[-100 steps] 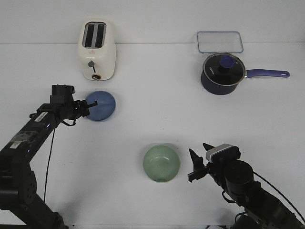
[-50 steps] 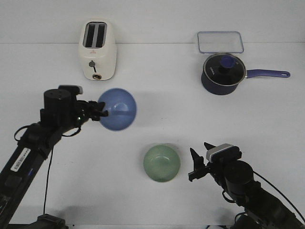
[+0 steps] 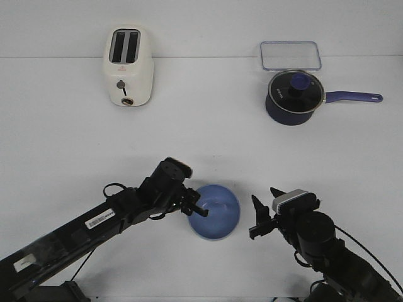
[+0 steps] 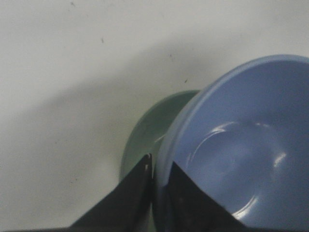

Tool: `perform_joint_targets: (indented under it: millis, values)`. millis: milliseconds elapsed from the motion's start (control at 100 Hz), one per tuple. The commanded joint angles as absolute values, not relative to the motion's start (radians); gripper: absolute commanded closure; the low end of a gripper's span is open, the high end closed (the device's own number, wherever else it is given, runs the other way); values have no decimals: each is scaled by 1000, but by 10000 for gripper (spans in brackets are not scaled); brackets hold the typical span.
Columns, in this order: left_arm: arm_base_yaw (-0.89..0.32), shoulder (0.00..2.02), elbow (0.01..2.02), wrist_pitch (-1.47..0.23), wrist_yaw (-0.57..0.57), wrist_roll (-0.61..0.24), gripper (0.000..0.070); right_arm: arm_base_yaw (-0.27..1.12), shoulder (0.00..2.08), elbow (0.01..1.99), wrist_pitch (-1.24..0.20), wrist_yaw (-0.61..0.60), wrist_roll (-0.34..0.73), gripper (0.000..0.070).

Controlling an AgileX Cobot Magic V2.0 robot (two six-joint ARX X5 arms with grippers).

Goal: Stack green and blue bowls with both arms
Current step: 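Carry the blue bowl over the green bowl and lower it inside, then open the left gripper and withdraw it from the stacked bowls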

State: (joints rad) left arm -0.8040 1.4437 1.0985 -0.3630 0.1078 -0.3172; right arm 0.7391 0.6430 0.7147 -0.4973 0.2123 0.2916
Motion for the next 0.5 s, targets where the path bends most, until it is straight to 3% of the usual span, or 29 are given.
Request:
perform_joint_targets:
  millis: [0,80,200,240,490]
  values:
    - [-821,1481,1115,-356,104,-326,689,748,649,719,-488,215,282,331]
    - [-827,1505,1115,-358,104,-326,659,748,649,719,-488,215,282,331]
    - [-827,1504,1116,-356,80,-326,372,748,649,719,-488,215,282,331]
    - [-827,1497,1116,-357,58,-326,308,748,649,719,-488,215,282,330]
    - [-782,1319,1116,-382,-14,-248,301,748,647,719,-498,215,274,330]
